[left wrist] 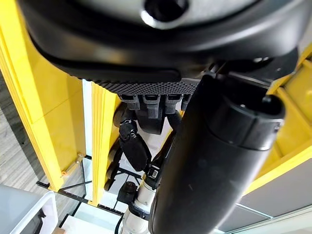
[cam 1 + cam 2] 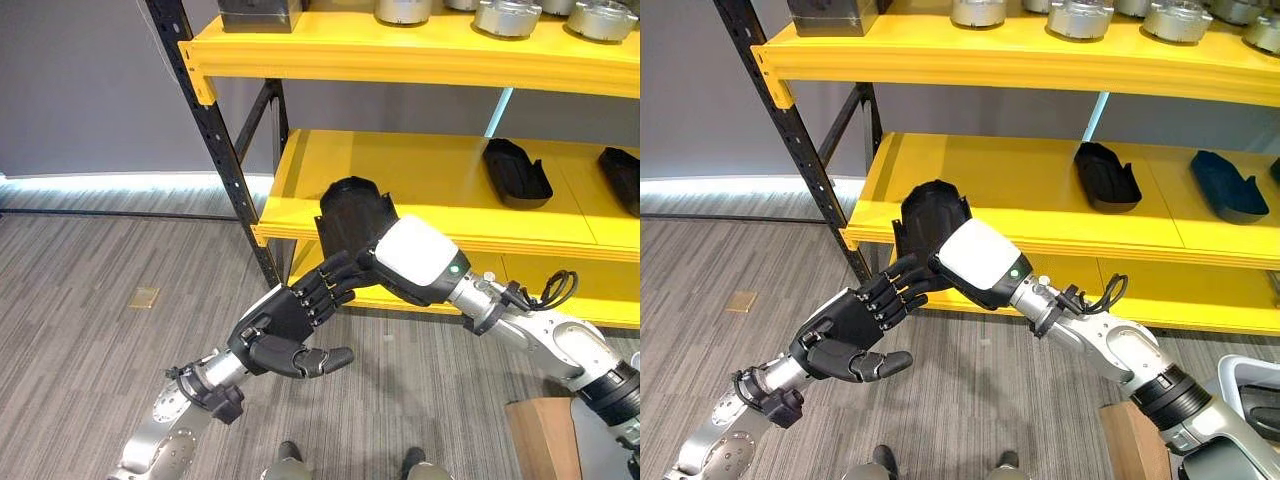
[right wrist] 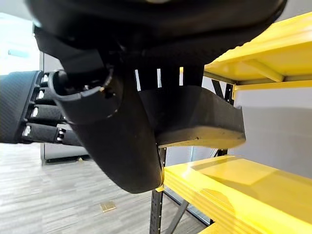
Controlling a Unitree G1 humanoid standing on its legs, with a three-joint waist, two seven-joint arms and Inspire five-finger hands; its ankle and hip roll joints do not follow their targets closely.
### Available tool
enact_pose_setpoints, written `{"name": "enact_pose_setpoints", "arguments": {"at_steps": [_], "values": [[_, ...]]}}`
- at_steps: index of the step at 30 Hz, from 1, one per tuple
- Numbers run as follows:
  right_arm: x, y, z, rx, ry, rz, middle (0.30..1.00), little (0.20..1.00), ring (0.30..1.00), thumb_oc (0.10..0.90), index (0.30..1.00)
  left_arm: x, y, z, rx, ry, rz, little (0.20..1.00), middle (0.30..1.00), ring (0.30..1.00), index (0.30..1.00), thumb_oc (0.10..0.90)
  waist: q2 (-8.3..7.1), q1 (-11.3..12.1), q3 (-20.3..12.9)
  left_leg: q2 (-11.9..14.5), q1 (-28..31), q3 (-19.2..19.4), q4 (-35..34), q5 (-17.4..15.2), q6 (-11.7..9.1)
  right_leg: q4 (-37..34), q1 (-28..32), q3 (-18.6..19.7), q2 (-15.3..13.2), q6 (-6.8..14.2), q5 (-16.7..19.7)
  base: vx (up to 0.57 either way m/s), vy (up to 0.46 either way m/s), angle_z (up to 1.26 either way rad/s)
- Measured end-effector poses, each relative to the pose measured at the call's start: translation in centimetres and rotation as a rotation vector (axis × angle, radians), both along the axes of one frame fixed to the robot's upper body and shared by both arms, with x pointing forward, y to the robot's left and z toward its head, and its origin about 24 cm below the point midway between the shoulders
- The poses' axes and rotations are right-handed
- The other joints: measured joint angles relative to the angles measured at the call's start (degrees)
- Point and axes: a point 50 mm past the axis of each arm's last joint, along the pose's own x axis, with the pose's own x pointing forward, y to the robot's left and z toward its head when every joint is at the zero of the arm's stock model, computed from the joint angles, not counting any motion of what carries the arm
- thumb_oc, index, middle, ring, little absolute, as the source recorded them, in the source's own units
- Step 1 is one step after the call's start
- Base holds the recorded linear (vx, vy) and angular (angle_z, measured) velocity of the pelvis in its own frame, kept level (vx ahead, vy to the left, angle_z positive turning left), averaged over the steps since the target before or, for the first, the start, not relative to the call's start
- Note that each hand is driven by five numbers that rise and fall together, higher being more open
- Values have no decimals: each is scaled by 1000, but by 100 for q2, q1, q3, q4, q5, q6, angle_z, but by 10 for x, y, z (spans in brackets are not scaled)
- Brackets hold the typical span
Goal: Move parts from the plastic box to the shelf.
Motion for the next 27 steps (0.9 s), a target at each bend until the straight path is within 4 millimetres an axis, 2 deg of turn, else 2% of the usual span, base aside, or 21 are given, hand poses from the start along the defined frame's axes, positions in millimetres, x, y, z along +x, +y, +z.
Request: {"name": "enact_pose_setpoints", "arguments": {"at_steps": [8, 15, 27], "values": [[-2, -1, -2, -6, 8, 16, 300, 300, 300, 400, 300, -3, 5, 0, 1, -13, -15, 1000, 1000, 1000, 1000, 900, 0, -24, -1, 8, 22, 37, -22, 16, 3, -387, 198, -5, 82, 13, 221, 2, -18, -2], [-2, 0, 0, 13, 1, 21, 300, 300, 300, 400, 300, 0, 3, 9, 1, -56, -35, 1000, 1000, 1000, 1000, 900, 0, 4, -1, -22, 40, 30, -13, -2, 12, -376, 217, -16, 58, 13, 235, -17, 69, 1], [2, 1, 1, 44, -4, -19, 300, 300, 300, 400, 300, 0, 3, 10, 1, -61, -41, 1000, 1000, 1000, 1000, 900, -3, 3, 0, -28, 44, 13, -10, 7, 13, -406, 235, -15, 53, 14, 250, -6, -65, 0]]}}
